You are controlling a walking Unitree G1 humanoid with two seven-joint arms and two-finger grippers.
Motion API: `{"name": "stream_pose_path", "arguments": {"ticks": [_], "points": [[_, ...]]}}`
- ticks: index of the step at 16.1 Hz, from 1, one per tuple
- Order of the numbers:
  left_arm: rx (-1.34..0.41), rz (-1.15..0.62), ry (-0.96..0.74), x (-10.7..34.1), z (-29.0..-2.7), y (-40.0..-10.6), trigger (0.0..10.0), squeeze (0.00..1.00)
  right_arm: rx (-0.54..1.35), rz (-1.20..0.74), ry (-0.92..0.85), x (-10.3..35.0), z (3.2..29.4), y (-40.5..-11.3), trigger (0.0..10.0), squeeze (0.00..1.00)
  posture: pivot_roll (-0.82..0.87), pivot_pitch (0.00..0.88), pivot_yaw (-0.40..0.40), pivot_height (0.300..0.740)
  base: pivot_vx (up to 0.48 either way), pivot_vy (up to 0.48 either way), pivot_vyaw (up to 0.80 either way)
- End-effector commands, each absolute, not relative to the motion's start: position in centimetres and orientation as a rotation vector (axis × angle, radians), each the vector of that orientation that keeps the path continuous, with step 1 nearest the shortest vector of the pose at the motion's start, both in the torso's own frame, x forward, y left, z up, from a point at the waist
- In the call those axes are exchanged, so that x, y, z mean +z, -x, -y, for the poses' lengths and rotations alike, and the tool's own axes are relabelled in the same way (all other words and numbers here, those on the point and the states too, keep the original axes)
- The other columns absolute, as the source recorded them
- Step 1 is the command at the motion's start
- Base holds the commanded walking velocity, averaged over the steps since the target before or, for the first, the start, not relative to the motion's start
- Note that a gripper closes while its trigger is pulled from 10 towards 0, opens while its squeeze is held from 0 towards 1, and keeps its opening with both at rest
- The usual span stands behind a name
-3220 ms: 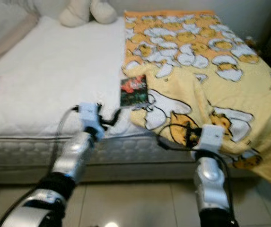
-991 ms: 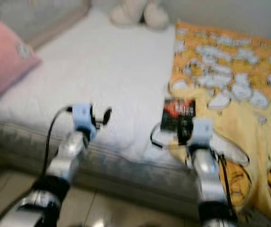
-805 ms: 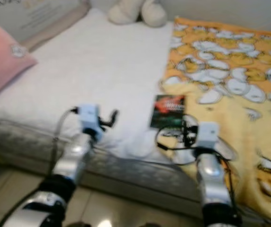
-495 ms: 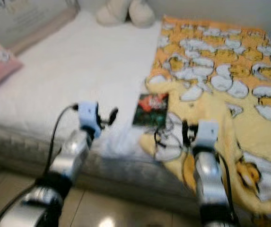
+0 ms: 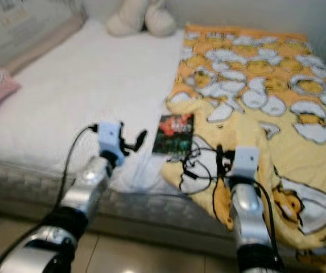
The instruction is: Clean up the room
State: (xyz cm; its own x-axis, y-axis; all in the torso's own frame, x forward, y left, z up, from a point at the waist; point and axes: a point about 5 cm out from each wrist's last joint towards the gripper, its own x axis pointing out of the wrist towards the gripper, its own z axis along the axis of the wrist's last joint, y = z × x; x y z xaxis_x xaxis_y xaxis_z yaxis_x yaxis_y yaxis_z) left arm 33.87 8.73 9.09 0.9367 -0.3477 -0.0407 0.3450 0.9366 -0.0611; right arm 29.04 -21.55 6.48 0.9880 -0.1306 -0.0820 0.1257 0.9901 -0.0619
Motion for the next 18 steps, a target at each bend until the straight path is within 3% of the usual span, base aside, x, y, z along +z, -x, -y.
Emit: {"name": "stream_pose_path", "arguments": {"ticks": [1,8,12,16,18], "points": [[-0.383,-0.024,0.062,9.8,-8.0,-34.1,10.0,0.0,-0.134,-0.09,0.057,6.5,21.8,-29.2,10.0,0.0,-0.16,0.0,0.042,0.74,0.431,0.0,0.0],[-0.405,-0.032,0.053,9.8,-7.9,-34.0,10.0,0.0,-0.127,-0.092,0.021,6.3,21.2,-29.3,10.0,0.0,-0.16,0.0,0.059,0.74,0.432,0.0,0.0],[-0.4,-0.027,0.045,9.8,-8.6,-33.7,10.0,0.0,-0.107,-0.106,-0.038,6.3,19.7,-30.5,10.0,0.0,-0.13,0.0,0.076,0.74,0.0,0.0,0.0],[-0.382,-0.055,-0.017,9.4,-11.8,-32.3,10.0,0.0,-0.144,-0.144,-0.09,5.3,17.6,-30.8,10.0,0.0,-0.03,0.069,0.117,0.74,0.0,0.0,0.0],[-0.365,-0.08,-0.058,9.4,-14.1,-30.9,10.0,0.0,-0.196,-0.231,0.04,2.9,16.3,-29.2,10.0,0.0,0.04,0.136,0.137,0.74,0.0,0.0,0.0]]}}
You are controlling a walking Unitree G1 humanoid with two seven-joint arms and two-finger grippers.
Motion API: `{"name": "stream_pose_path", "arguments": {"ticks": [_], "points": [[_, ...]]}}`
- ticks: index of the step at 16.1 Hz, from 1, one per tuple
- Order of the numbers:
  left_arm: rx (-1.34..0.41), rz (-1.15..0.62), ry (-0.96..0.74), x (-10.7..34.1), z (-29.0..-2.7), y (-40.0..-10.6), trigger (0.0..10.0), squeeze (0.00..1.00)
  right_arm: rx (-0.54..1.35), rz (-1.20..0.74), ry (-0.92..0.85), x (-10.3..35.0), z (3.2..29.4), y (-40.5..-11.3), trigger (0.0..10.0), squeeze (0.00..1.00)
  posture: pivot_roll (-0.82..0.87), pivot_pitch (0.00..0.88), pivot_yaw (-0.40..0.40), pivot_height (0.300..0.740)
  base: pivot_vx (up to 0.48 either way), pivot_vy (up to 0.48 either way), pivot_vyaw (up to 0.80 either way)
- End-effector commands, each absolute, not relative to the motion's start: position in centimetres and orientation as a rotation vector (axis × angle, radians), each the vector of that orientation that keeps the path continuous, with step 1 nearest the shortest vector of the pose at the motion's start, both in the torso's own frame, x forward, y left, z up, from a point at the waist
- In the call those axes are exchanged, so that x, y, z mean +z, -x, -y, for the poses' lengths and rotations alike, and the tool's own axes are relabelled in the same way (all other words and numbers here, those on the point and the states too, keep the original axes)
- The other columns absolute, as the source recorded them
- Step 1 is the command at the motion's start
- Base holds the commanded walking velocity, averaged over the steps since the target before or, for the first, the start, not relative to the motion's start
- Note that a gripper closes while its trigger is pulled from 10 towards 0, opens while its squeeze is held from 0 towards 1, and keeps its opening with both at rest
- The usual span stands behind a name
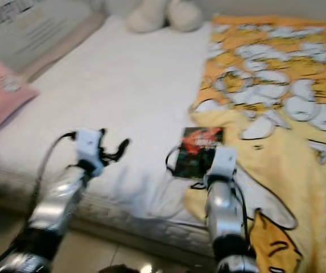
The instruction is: Clean up the room
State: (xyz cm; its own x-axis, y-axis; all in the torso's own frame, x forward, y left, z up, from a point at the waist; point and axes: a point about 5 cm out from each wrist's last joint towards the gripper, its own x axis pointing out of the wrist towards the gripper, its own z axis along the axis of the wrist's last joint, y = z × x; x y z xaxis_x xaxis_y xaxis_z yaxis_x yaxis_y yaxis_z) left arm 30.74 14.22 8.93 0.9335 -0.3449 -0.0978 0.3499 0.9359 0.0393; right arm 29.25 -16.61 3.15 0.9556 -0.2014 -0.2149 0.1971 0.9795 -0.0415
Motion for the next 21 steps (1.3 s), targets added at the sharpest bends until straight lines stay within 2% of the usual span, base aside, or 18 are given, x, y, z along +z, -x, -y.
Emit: {"name": "stream_pose_path", "arguments": {"ticks": [1,4,5,6,8,10,17,19,21], "points": [[-0.36,-0.089,-0.07,9.7,-14.7,-30.5,10.0,0.0,-0.218,-0.263,0.069,2.1,15.9,-28.5,10.0,0.0,0.06,0.167,0.145,0.74,0.0,0.0,0.0],[-0.358,-0.109,-0.104,10.1,-16.0,-29.2,10.0,0.0,-0.271,-0.272,0.08,1.3,15.6,-27.7,10.0,0.0,0.1,0.21,0.155,0.74,0.0,0.0,0.0],[-0.346,-0.125,-0.11,10.2,-16.6,-28.6,10.0,0.0,-0.325,-0.277,0.078,1.1,16.2,-27.6,10.0,0.0,0.12,0.22,0.153,0.74,0.0,0.0,0.0],[-0.332,-0.143,-0.115,10.2,-17.1,-27.9,10.0,0.0,-0.363,-0.223,0.151,1.8,16.8,-27.8,10.0,0.0,0.13,0.228,0.143,0.74,0.0,0.0,0.0],[-0.319,-0.158,-0.108,10.1,-17.2,-27.6,10.0,0.0,-0.323,-0.14,0.204,3.1,16.3,-28.6,10.0,0.0,0.11,0.224,0.132,0.74,0.0,0.0,0.0],[-0.33,-0.168,-0.083,9.8,-16.2,-27.3,10.0,0.0,-0.312,-0.095,0.199,4.0,16.4,-28.9,10.0,0.0,0.09,0.218,0.116,0.74,0.0,0.0,0.0],[-0.358,-0.168,-0.018,9.2,-13.3,-28.4,10.0,0.0,-0.392,-0.014,0.213,5.9,19.9,-28.3,10.0,0.0,0.0,0.154,0.081,0.74,0.0,0.0,0.0],[-0.353,-0.157,-0.028,9.5,-13.5,-28.8,10.0,0.0,-0.446,-0.116,0.138,4.4,21.6,-28.5,10.0,0.0,0.03,0.149,0.09,0.74,0.0,0.0,0.0],[-0.342,-0.156,-0.042,9.6,-14.1,-28.7,10.0,0.0,-0.409,-0.195,-0.031,3.7,21.5,-29.7,10.0,0.0,0.06,0.151,0.103,0.74,0.0,0.0,0.0]]}}
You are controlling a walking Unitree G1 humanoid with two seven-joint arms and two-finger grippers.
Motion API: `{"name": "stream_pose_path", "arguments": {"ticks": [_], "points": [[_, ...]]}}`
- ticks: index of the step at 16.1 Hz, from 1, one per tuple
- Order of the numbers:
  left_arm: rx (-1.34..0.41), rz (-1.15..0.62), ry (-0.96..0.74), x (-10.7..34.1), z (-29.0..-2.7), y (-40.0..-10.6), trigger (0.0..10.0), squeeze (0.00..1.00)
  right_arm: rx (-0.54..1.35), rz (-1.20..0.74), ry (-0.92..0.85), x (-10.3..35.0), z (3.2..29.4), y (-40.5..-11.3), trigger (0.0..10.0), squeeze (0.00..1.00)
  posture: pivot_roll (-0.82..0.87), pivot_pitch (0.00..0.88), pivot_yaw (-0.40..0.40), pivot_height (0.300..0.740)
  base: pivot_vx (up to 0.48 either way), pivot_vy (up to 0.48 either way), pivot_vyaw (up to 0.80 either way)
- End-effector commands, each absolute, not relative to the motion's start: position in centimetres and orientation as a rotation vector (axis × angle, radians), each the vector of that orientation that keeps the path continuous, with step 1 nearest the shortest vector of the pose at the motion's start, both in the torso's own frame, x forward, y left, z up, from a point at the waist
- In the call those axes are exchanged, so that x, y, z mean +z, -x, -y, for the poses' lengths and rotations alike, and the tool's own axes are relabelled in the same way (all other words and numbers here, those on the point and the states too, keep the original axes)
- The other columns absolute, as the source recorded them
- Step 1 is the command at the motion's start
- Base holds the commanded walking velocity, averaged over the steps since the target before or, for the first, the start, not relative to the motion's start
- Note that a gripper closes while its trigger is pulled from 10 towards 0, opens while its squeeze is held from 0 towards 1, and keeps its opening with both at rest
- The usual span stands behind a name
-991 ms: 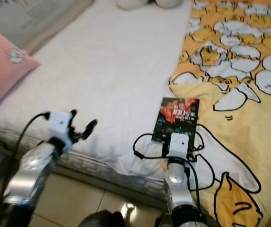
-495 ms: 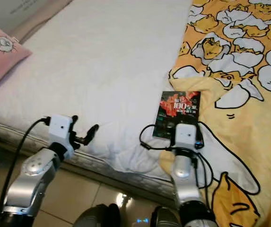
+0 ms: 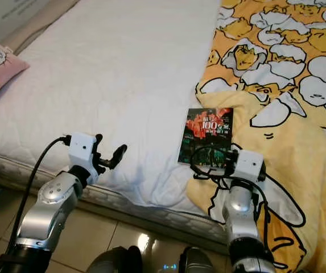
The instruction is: Clean up the room
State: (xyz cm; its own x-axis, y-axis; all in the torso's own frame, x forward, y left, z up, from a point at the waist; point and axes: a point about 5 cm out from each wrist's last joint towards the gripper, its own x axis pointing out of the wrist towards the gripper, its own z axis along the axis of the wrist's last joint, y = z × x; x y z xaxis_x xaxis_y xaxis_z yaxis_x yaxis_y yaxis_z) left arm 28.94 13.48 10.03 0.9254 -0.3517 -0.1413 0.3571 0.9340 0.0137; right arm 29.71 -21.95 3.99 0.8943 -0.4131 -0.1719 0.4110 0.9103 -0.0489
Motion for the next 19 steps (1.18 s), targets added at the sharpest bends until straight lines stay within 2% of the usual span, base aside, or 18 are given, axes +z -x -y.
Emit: {"name": "stream_pose_path", "arguments": {"ticks": [1,7,10,13,15,17,19], "points": [[-0.342,-0.153,-0.047,9.7,-14.3,-28.8,10.0,0.0,-0.367,-0.236,-0.077,3.5,21.1,-30.3,10.0,0.0,0.07,0.153,0.104,0.74,0.0,0.0,0.0],[-0.304,-0.128,-0.063,10.5,-15.1,-28.6,10.0,0.0,-0.132,-0.262,-0.05,4.5,16.8,-33.2,10.0,0.0,0.13,0.155,0.078,0.74,0.0,0.0,0.0],[-0.29,-0.124,-0.05,10.5,-14.9,-28.7,10.0,0.0,-0.093,-0.236,-0.002,4.2,15.4,-32.7,10.0,0.0,0.11,0.146,0.057,0.74,0.0,0.0,0.0],[-0.285,-0.111,-0.031,10.4,-14.2,-29.8,10.0,0.0,-0.128,-0.15,0.063,4.4,16.3,-31.8,10.0,0.0,0.06,0.098,0.033,0.74,0.0,0.0,0.0],[-0.294,-0.079,-0.01,10.6,-13.2,-31.2,10.0,0.0,-0.181,-0.025,0.123,6.1,18.0,-30.7,10.0,0.0,-0.02,0.014,0.01,0.74,0.0,0.0,0.0],[-0.321,-0.047,0.041,11.0,-11.5,-32.2,10.0,0.0,-0.169,0.099,0.212,8.6,19.4,-28.6,10.0,0.0,-0.09,0.0,0.002,0.74,0.0,0.0,-0.6],[-0.344,-0.038,0.066,11.1,-10.4,-32.9,10.0,0.0,-0.173,0.106,0.211,8.8,20.1,-27.9,10.0,0.0,-0.12,0.0,0.003,0.74,0.0,0.191,-0.68]]}}
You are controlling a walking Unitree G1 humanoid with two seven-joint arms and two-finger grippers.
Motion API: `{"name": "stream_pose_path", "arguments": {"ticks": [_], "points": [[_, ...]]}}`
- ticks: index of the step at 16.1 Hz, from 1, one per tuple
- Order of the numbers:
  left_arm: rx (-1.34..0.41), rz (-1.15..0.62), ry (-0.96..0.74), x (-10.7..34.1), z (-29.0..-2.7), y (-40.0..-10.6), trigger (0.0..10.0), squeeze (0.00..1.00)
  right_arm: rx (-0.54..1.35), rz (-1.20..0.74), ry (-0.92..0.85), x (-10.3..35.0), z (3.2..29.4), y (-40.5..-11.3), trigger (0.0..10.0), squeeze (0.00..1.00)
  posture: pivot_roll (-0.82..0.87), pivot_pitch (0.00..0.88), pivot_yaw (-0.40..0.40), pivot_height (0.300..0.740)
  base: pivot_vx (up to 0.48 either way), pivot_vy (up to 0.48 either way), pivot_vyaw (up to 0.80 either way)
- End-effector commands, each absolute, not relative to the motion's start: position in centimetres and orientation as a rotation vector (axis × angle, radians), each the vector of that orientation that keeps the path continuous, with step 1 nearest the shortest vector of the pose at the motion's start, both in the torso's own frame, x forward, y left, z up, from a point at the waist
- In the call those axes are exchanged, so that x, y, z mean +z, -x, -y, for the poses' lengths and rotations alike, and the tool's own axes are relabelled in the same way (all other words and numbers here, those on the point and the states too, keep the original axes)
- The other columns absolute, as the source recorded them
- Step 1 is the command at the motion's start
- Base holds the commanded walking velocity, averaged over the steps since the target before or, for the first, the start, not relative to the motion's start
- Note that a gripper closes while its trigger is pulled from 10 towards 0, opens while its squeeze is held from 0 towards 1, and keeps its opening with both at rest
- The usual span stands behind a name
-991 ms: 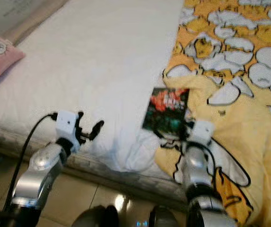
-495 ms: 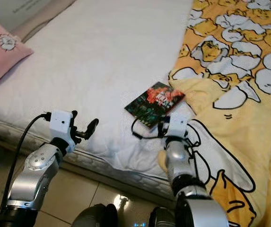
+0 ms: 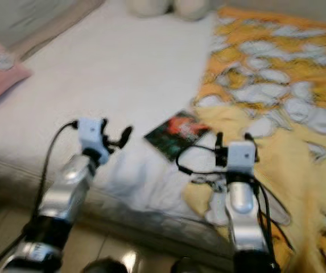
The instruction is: Clean up the room
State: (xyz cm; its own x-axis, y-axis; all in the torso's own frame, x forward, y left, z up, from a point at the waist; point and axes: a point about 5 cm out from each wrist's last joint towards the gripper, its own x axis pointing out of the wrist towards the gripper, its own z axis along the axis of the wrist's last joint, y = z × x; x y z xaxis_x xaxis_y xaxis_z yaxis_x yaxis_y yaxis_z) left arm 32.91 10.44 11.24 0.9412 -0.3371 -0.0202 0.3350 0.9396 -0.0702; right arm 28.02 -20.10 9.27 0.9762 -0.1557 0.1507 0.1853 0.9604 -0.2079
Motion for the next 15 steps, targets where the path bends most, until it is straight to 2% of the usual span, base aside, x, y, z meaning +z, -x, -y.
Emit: {"name": "stream_pose_path", "arguments": {"ticks": [1,5,8,13,15], "points": [[-0.374,-0.019,0.071,11.4,-9.6,-33.4,10.0,0.0,-0.179,0.101,0.206,8.7,20.2,-27.7,10.0,0.0,-0.13,0.0,0.015,0.74,0.0,0.48,-0.68],[-0.437,0.023,0.051,12.3,-8.3,-34.6,10.0,0.0,-0.176,0.091,0.169,9.8,19.8,-28.9,10.0,0.0,-0.12,0.0,0.045,0.74,0.0,0.48,-0.67],[-0.42,0.015,0.029,11.9,-8.7,-34.7,10.0,0.0,-0.17,0.053,0.16,9.1,20.0,-28.9,10.0,0.0,-0.12,0.0,0.049,0.74,0.0,0.48,-0.66],[-0.372,-0.034,-0.029,10.9,-8.9,-35.1,10.0,0.0,-0.135,0.026,0.156,8.5,19.5,-28.0,10.0,0.0,-0.13,0.0,0.045,0.74,0.0,0.0,0.0],[-0.398,-0.024,0.004,11.2,-8.7,-35.2,10.0,0.0,-0.13,-0.007,0.16,8.0,19.6,-27.8,10.0,0.0,-0.15,0.0,0.044,0.74,0.392,0.0,-0.75]]}}
